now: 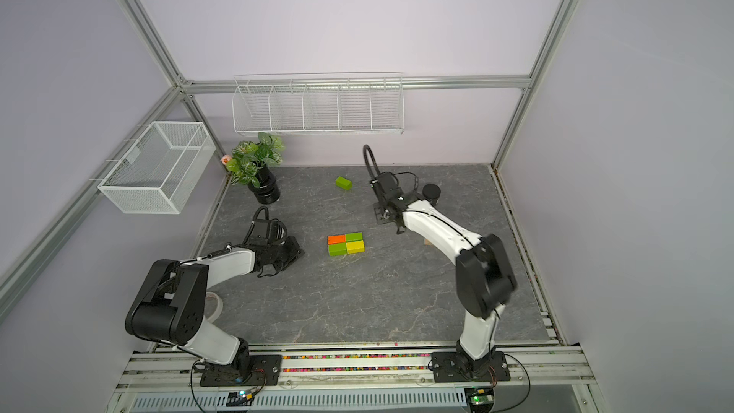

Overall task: Assemble a piece of candy with building blocks
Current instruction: Pick up the building block from the center of the board, then assemble the building block at the center of the board.

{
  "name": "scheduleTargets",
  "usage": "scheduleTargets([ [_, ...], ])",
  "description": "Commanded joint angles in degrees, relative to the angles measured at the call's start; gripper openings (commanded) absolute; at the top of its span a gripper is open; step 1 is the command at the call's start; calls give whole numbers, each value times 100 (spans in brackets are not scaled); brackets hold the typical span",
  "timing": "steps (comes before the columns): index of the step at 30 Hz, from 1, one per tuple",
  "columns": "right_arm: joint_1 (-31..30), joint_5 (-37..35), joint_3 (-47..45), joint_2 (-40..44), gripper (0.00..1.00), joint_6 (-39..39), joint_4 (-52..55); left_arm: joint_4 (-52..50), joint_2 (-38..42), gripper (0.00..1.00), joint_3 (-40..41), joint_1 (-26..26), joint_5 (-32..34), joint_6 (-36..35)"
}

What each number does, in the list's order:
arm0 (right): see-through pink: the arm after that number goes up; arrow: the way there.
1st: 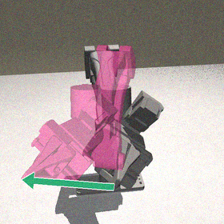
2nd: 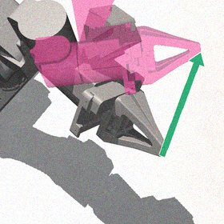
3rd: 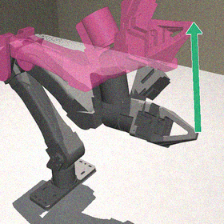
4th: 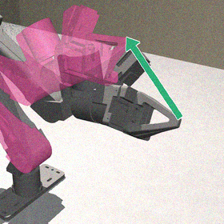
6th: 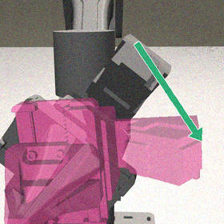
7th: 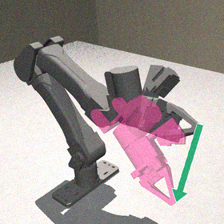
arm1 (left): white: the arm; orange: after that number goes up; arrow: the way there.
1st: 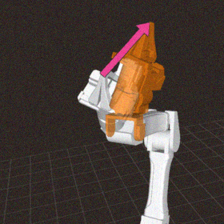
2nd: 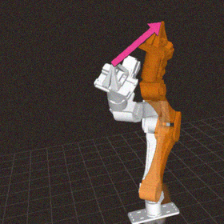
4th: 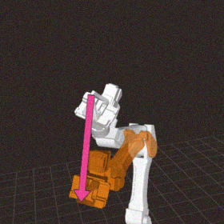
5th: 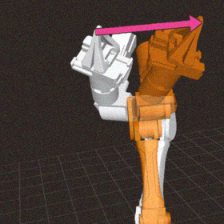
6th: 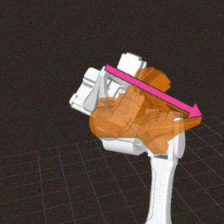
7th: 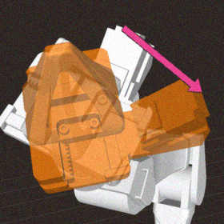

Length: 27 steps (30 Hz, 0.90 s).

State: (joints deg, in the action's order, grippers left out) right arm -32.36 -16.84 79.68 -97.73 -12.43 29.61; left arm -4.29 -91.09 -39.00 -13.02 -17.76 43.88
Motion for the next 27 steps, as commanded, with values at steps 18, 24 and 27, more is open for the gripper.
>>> scheduleTargets([
  [18,-803,3715,-1685,975,7,3327,359,20,-387,0,-51,-87,126,17],
  [24,-909,2655,-1598,290,7,3563,63,43,-454,0,-72,-109,71,42],
  [27,-991,2480,-1521,37,7,3675,-88,28,-473,0,-90,-104,60,36],
])
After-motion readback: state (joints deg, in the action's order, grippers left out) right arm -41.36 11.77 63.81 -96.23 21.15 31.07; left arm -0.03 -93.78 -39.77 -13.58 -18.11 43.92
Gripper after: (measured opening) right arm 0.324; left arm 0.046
